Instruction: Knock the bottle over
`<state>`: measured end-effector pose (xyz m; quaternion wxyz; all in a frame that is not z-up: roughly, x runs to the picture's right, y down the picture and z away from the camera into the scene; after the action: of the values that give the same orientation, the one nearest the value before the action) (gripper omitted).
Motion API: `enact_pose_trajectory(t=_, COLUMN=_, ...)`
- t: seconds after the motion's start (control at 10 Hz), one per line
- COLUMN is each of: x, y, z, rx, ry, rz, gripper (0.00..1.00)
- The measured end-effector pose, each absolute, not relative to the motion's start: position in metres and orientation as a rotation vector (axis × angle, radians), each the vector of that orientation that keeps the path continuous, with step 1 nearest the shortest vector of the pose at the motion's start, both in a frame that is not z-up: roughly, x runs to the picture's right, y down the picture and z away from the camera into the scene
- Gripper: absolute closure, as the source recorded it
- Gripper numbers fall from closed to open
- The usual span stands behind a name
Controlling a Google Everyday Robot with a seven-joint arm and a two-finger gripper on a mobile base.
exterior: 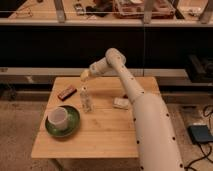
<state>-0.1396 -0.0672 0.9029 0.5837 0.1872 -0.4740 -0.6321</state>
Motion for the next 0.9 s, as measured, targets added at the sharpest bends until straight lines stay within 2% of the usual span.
enact_pose_trajectory(t=0.5, x=-0.162, y=-0.025, z=0.865, rx=0.456, ry=-1.331, rz=-1.547, gripper=1.0)
enact_pose_trajectory(t=0.9, x=-0.118, y=0.002, z=0.824, rx=0.423, ry=-1.447, rz=-1.581, gripper=1.0)
